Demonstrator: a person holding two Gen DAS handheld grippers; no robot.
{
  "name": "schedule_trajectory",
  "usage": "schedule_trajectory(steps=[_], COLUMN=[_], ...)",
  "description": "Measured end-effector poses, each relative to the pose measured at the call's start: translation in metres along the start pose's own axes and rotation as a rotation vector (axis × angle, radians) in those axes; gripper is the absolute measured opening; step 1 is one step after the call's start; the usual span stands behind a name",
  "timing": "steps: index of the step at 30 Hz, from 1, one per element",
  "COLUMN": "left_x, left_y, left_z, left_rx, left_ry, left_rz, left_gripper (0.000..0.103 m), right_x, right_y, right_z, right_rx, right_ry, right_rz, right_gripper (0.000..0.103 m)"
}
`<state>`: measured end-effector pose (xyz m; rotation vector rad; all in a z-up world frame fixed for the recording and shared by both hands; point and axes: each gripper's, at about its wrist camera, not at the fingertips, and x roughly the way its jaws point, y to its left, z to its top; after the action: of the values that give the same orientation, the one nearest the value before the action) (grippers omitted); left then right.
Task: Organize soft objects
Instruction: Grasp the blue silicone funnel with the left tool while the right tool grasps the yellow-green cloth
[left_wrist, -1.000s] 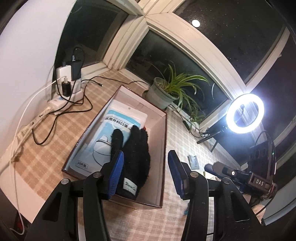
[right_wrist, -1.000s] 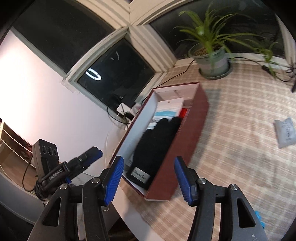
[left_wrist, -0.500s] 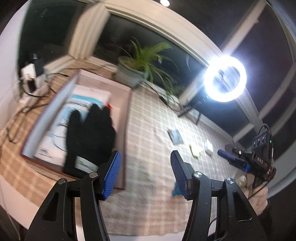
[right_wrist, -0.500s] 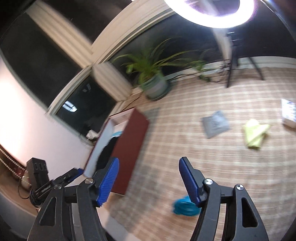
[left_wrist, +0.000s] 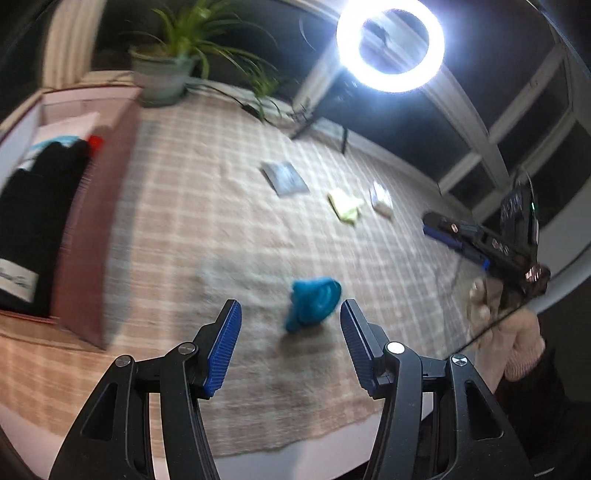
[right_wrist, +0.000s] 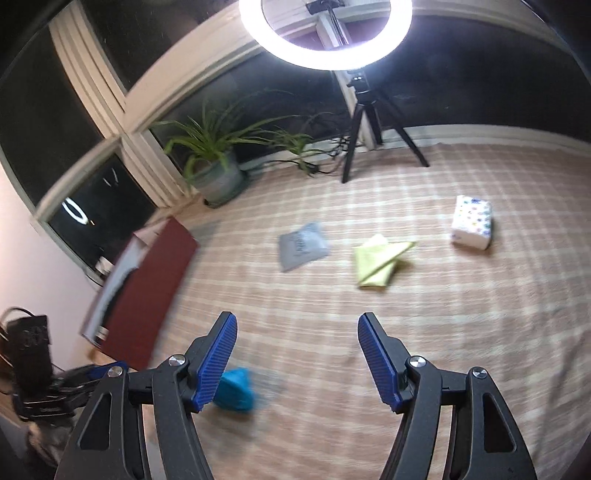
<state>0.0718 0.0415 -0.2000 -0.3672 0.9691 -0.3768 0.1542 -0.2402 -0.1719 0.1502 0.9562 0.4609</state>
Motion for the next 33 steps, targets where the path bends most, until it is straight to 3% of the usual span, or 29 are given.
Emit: schedule_trajectory(steps=[8, 13, 19, 27, 33], left_x=[0.039, 0.057, 0.082, 0.103, 0.115], left_y=[-0.021, -0.031, -0.038, -0.037, -0.029], left_z=[-0.013, -0.019, -0.024, -0.021, -0.015], left_rx=[0.046, 0.067, 0.084, 0.099, 0.094], left_ry=[0.057, 0.050, 0.051, 0.014, 0.015], left_rz=[0.026, 0.057, 0.086, 0.188, 0.224], left_gripper=[0.055, 0.055, 0.055, 0.055, 0.052], right_x=[0.035, 0.064, 0.104, 0.129, 0.146], right_y=[-0.039, -0.048, -0.056, -0.072, -0.069], right_z=[0.014, 0.022, 0.027, 0.038, 0.041], right_rx=[-0.046, -0.110, -0.175, -0.161, -0.191], right_ry=[0.066, 0.073, 0.095, 0.106, 0.128], right_rz=[-0.089, -0.122, -0.142, -0.131, -0.125], right_gripper=[0.064, 0.064, 0.064, 0.064, 0.064])
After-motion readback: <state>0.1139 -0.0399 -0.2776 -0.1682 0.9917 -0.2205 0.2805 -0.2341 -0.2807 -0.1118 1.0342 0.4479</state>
